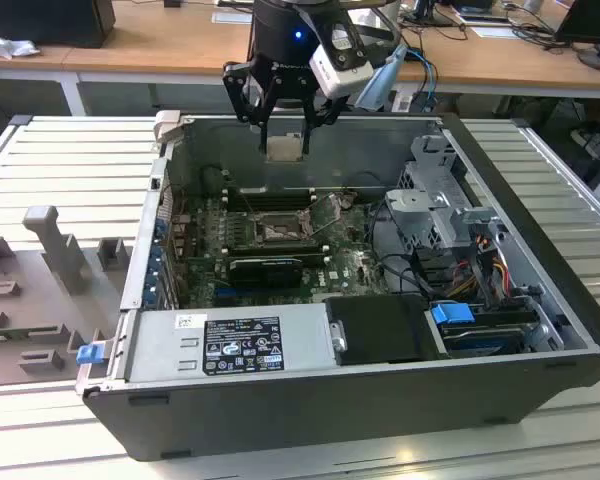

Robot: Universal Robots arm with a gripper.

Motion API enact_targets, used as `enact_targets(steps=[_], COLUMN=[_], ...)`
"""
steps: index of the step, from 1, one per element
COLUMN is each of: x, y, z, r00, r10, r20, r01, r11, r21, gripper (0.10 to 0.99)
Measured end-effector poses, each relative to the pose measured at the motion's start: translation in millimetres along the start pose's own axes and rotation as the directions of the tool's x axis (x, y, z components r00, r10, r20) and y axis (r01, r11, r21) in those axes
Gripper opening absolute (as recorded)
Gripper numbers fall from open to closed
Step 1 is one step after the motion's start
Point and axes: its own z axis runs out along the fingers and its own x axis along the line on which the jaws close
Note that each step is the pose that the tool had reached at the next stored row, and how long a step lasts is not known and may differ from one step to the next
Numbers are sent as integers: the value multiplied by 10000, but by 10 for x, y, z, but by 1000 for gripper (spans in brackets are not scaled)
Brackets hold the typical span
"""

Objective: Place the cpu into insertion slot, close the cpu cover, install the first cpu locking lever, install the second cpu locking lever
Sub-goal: 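Place the cpu into insertion slot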

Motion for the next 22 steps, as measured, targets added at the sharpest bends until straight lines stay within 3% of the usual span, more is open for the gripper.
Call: enact_targets(steps=[4, 22], x=[4, 4], y=[0, 0], z=[0, 0], r00=[9993, 9977], r10=[375, 678], r20=[34, 61], r01=[-375, -678], r11=[9993, 9977], r21=[-7, -14], gripper=[529, 529])
